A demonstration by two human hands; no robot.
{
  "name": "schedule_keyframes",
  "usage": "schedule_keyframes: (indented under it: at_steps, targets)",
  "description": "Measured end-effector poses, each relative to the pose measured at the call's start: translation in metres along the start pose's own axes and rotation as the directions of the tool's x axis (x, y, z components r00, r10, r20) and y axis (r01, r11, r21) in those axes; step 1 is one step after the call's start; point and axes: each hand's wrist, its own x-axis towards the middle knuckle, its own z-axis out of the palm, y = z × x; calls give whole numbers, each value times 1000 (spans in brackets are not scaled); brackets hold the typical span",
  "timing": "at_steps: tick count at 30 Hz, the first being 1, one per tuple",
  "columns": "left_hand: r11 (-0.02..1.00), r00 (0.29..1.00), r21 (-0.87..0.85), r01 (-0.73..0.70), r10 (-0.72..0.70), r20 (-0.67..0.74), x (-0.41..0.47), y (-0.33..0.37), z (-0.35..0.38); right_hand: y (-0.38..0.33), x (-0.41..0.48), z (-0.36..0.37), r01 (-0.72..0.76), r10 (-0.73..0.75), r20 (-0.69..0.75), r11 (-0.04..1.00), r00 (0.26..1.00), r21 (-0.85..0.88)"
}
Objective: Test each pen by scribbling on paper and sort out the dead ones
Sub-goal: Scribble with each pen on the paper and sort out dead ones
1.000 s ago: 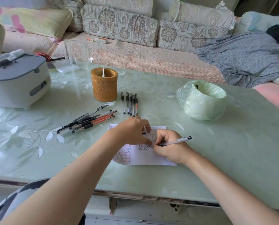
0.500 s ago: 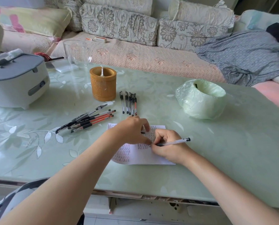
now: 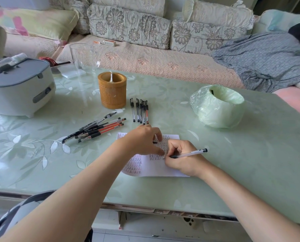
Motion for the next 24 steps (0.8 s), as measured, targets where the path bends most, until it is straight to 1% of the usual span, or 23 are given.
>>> schedule_keyframes:
  at_steps: [3,6,15,21,24]
  targets:
    - [1000,1000,-5,0,0,0,0,0,0,-2,0,0,-3,3,-14,1000,1000,11]
    - [1000,1000,6,1,-1,-5,0,1,-1,-4,0,1,-6,6,-28,1000,1000,-13]
    - [1000,1000,7,0,0,6,-1,2,-2,-5,-1,0,3,-3,14,1000,1000,18]
    - [1000,1000,12,-6,6,0,-2,2,-1,-7,-1,-1,-3,3,24,1000,1000,19]
    - [1000,1000,8,-14,15,-4,-3,1,-1,-7,-1,-1,-22,22,8,999,1000,38]
